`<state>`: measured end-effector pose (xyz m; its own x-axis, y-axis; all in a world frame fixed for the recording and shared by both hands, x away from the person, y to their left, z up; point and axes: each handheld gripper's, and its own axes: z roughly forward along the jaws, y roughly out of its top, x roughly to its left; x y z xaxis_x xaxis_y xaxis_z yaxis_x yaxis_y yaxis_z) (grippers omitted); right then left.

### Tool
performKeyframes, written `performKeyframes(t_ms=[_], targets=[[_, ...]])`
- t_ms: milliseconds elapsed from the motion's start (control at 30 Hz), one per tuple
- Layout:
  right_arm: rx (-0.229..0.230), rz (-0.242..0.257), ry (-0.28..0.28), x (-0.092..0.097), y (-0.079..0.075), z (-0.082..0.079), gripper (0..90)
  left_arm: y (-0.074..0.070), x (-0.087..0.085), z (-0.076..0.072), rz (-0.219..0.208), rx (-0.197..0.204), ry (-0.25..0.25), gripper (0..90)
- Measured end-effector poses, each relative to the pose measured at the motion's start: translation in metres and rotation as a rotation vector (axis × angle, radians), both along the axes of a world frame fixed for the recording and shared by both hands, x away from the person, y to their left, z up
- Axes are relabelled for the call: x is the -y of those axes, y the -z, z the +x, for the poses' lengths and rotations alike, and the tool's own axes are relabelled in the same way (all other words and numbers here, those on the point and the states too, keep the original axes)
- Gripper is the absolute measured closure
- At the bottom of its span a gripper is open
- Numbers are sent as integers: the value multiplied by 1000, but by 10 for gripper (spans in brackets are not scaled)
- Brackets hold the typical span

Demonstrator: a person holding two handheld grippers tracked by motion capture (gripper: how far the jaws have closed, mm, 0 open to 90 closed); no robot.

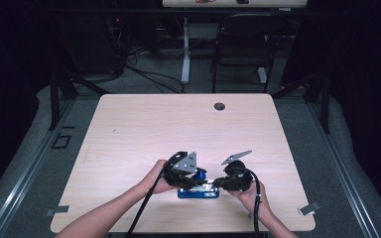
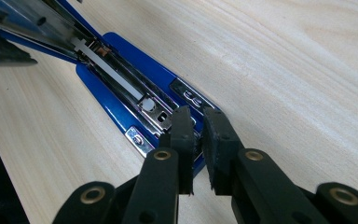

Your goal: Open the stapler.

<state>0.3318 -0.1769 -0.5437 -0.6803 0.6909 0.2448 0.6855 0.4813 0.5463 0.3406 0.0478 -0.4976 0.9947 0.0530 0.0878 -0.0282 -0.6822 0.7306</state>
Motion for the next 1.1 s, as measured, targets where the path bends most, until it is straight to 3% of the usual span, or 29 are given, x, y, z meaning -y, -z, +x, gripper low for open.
performKeyframes(t_ms=[1100], targets=[[14, -12, 6, -2, 0, -2, 840, -5, -33, -2, -49, -27, -34, 658]])
